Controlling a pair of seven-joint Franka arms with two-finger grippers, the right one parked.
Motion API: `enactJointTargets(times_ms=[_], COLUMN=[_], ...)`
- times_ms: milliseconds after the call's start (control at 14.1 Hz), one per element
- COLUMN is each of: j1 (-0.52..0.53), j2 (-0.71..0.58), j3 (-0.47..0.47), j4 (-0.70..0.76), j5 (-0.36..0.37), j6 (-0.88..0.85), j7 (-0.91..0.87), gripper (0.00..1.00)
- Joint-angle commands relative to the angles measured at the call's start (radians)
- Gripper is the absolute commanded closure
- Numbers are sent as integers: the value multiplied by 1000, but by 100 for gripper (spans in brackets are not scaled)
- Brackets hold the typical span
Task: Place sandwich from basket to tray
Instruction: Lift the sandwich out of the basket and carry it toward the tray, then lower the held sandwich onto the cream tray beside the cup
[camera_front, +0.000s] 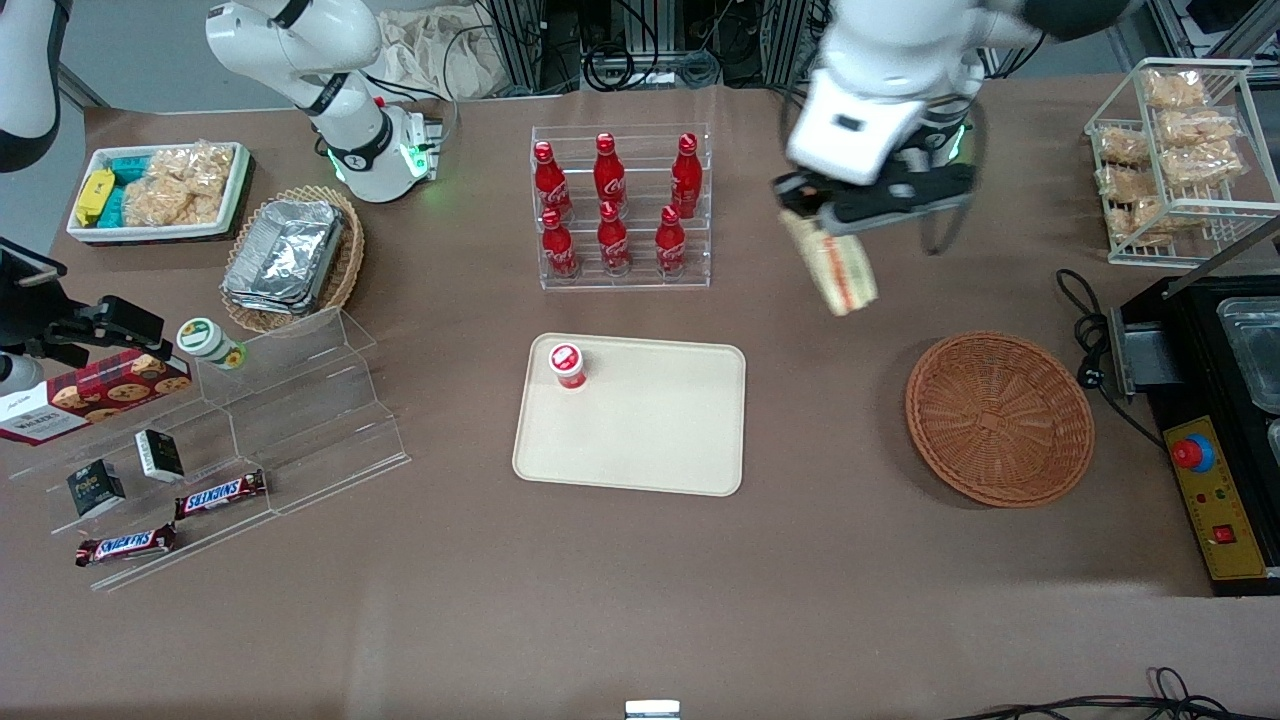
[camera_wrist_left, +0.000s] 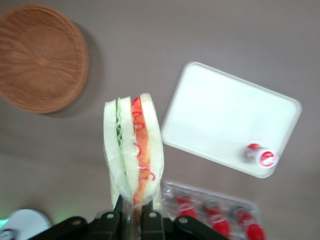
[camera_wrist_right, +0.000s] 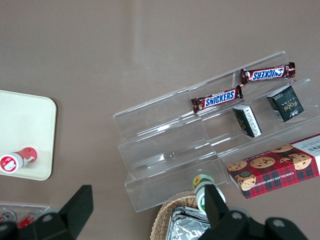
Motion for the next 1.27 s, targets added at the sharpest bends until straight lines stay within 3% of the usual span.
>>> enactJointTargets(times_ms=[0, 141, 424, 990, 1061, 1202], j1=[4, -68, -73, -83, -83, -80], j2=[224, 372, 606, 734, 738, 734], j3=[-111, -118, -99, 5, 7, 7], j4=[23, 28, 33, 36, 36, 37], j5=[117, 229, 409, 435, 434, 427], j6=[128, 223, 407, 558, 558, 560], j7=[-166, -255, -371, -367, -367, -378], gripper=[100, 100, 100, 100, 95, 39])
